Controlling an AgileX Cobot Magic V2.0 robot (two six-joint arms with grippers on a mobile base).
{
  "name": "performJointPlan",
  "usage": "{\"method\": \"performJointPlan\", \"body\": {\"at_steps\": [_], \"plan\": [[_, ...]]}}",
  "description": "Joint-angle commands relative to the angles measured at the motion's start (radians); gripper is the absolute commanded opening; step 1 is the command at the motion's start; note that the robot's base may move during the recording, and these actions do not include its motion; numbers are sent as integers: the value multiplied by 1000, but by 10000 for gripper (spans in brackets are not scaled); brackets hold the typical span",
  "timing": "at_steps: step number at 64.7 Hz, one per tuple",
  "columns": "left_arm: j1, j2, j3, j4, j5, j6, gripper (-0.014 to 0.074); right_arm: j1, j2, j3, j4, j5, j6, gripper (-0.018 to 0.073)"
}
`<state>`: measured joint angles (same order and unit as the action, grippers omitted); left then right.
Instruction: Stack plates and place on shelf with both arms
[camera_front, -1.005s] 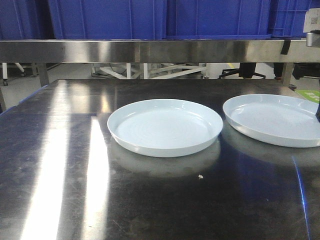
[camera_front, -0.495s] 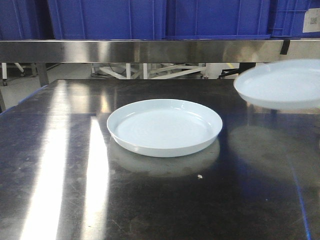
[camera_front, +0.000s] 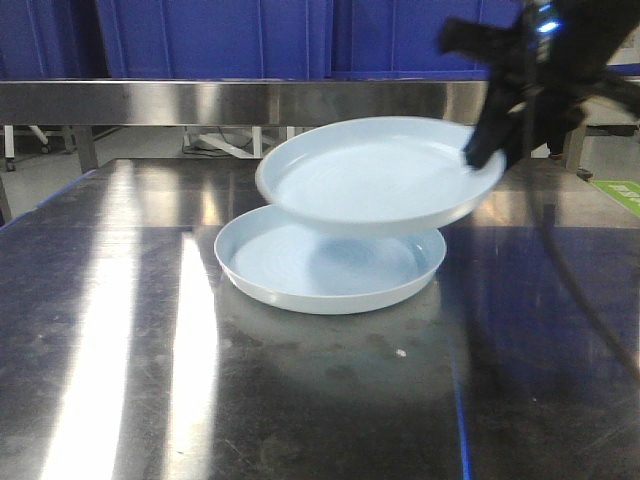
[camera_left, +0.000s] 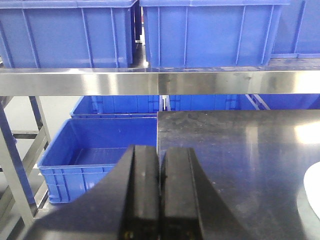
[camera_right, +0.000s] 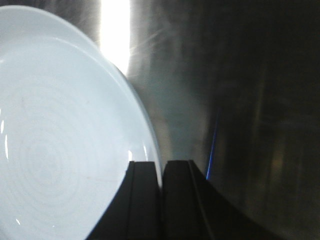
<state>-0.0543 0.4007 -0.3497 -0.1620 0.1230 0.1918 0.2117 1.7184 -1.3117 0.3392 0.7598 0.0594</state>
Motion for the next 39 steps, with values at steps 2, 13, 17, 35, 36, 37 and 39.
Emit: {"method": "performJointPlan", "body": {"at_steps": [2, 13, 17, 35, 36, 37, 39], "plan": [[0, 8, -32, -9, -86, -3, 82, 32, -14, -25, 29, -103, -8, 56], [0, 8, -32, -9, -86, -3, 82, 56, 31, -25, 48, -152, -8, 58], [0, 8, -32, -9, -86, -3, 82, 57, 41, -25, 48, -153, -8, 58], [0, 8, -32, -9, -86, -3, 82, 57, 51, -25, 19, -132, -8, 116], [0, 8, -32, -9, -86, -3, 82, 57, 51, -25, 17, -131, -8, 130], [0, 8, -32, -9, -86, -3, 82, 57, 51, -25, 13, -128, -8, 145], [0, 8, -32, -9, -86, -3, 82, 57, 51, -25, 2, -122, -8, 189]]}}
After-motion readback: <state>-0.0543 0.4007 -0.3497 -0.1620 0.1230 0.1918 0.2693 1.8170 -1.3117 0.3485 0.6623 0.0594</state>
